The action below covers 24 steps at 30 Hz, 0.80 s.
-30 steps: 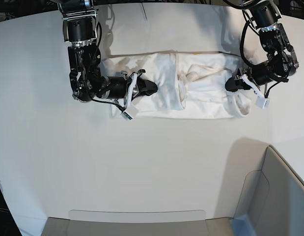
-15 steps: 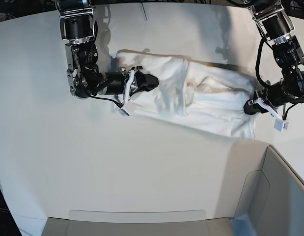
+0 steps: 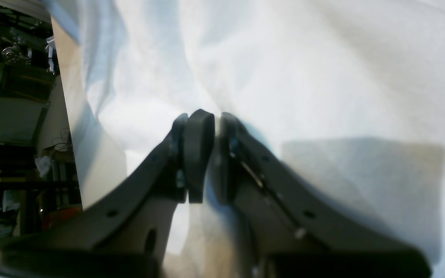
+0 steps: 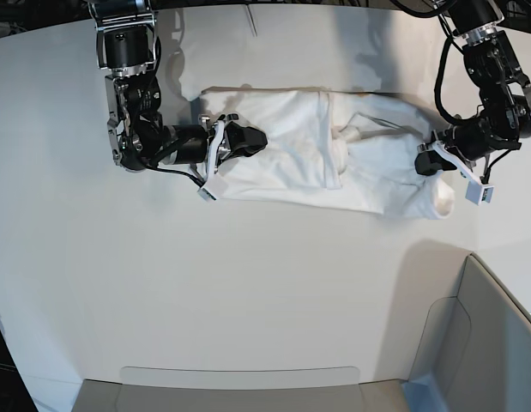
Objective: Layout the t-shirt on the table in an organized manner, then fold the t-shirt properly
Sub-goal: 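Lift the hem end with the left gripper and fold it toward the right gripper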
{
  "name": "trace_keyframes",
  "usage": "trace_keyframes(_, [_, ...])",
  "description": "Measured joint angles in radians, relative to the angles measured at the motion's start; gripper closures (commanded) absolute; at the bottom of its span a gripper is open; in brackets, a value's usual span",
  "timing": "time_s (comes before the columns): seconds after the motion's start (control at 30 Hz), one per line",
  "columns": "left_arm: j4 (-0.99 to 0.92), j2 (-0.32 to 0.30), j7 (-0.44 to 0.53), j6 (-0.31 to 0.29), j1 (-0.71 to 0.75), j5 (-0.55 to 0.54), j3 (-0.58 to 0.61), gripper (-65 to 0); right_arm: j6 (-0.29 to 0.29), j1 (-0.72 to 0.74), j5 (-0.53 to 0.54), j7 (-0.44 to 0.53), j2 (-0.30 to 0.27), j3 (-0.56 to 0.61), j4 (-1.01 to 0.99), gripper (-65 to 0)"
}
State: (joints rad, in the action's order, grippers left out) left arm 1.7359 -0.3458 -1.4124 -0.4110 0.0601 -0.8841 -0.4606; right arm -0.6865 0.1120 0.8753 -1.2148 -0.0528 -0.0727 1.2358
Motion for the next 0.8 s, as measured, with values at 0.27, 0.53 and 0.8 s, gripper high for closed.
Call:
trace_keyframes(0.27, [0.170,0.068,-0.001,0.007,0.002,0.133,0.000,0.0,0.000,0.002,-0.037,0.008,0.008,0.001,-0.001,-8.9])
trace_keyframes(0.53, [0.218,0.099,0.000,0.007,0.021,0.161,0.068,0.0,0.000,0.004,-0.068,0.011,0.031,0.000,0.000,-8.9])
trace_keyframes(0.8, [0.277,0.214,0.000,0.008,0.011,0.247,0.139,0.0,0.000,0.005,-0.075,0.010,0.040,0.000,0.003,-8.9])
